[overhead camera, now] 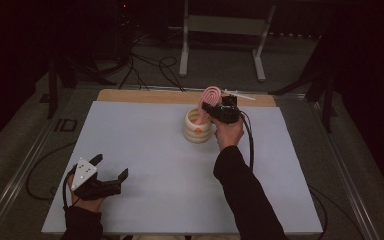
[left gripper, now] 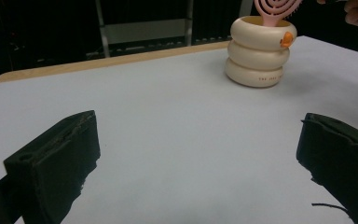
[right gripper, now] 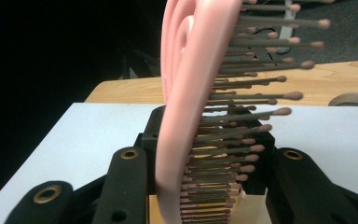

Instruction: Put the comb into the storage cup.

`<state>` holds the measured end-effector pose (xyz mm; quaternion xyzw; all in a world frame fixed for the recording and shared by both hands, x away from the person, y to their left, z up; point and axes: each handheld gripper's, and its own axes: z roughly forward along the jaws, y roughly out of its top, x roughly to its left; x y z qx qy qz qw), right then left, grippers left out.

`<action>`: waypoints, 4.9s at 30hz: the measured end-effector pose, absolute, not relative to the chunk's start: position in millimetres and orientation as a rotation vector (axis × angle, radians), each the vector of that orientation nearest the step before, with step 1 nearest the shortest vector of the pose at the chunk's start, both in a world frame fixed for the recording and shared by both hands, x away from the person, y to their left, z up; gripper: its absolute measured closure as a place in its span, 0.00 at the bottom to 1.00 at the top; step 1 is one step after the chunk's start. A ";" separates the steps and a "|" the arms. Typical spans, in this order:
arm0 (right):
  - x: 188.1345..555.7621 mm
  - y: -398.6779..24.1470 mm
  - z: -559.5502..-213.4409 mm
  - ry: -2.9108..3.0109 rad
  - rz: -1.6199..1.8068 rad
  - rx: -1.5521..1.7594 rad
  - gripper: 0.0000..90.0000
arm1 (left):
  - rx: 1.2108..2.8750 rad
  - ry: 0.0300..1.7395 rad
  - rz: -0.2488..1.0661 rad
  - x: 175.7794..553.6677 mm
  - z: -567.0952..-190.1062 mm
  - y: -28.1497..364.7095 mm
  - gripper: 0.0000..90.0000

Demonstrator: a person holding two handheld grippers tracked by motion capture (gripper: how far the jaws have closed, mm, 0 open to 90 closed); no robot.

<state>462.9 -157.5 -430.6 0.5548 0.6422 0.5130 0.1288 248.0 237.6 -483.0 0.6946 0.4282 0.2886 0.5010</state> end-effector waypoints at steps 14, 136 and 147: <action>464.1 -164.3 -433.7 1.853 1.467 1.631 0.68 | 1.678 1.034 0.699 247.8 -483.0 237.9 0.00; 315.5 -251.1 -442.5 1.946 1.216 1.205 0.10 | 1.704 1.056 0.752 248.5 -479.2 239.0 0.00; 290.0 -271.5 -447.5 1.865 1.233 1.198 0.10 | 1.708 1.034 0.740 248.5 -476.3 241.7 0.00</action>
